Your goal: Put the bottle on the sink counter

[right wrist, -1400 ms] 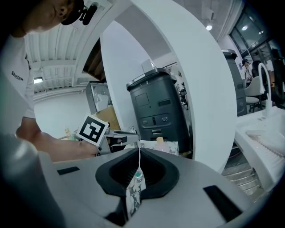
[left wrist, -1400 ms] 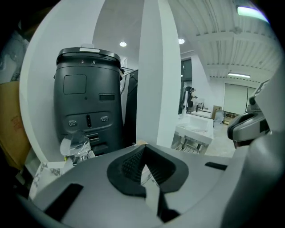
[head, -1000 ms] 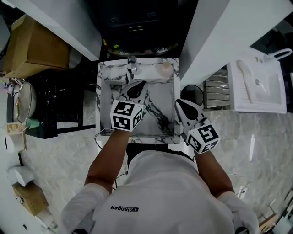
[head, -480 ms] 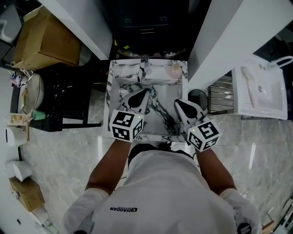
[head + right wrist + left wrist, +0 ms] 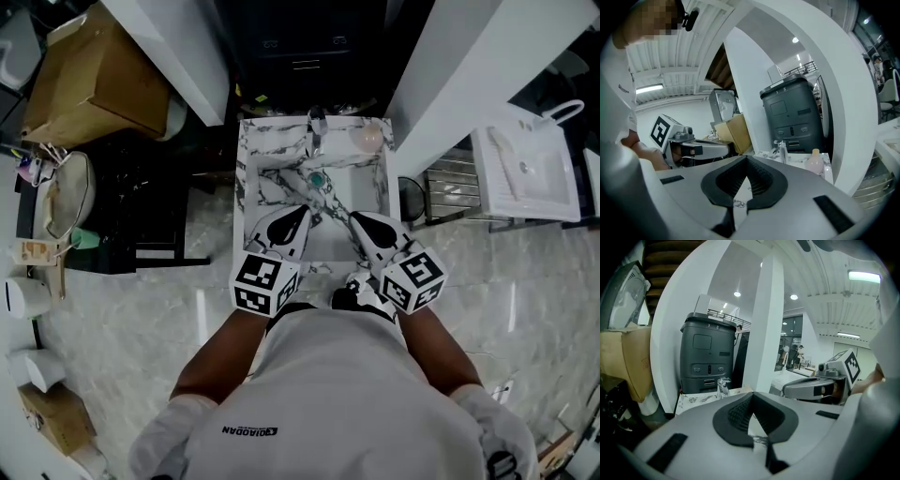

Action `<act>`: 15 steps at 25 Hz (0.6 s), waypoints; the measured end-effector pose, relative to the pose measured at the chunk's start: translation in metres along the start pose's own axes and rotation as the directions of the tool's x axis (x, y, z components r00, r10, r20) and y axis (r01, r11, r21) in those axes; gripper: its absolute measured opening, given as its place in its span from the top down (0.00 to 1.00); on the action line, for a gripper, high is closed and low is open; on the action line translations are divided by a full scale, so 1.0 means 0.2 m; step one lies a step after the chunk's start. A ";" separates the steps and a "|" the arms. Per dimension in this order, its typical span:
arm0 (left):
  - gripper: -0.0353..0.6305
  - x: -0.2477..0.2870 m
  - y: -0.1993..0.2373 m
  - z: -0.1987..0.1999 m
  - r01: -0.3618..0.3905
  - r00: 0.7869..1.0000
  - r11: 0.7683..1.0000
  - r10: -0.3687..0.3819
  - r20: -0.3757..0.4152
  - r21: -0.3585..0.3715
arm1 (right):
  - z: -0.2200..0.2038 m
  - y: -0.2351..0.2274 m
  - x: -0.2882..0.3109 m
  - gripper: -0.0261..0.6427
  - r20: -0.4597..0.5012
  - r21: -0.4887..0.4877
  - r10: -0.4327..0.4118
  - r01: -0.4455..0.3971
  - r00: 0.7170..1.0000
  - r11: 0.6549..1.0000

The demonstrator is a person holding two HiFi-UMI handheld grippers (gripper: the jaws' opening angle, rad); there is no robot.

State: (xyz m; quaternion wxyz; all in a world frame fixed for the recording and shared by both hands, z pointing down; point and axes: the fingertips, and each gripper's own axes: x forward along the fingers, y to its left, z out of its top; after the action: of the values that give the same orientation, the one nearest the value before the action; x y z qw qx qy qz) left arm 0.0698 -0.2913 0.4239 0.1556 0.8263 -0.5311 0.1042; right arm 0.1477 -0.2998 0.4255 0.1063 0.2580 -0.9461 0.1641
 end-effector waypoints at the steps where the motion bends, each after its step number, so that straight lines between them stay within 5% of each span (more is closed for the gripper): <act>1: 0.93 -0.04 0.00 -0.01 0.013 1.000 1.000 -0.013 0.000 -0.002 | -0.01 0.04 0.01 0.90 0.001 0.002 -0.005 0.005 1.000 1.000; 15: 0.93 -0.51 0.00 -0.07 0.076 0.996 0.997 -0.077 0.039 0.017 | -0.07 0.47 -0.08 0.90 0.038 0.010 -0.120 0.120 0.992 0.993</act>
State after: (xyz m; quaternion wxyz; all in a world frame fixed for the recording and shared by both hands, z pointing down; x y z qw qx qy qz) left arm 0.0267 -0.2001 0.4033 0.1426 0.8492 -0.5012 0.0858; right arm 0.1147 -0.2111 0.4107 0.0970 0.3180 -0.9301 0.1562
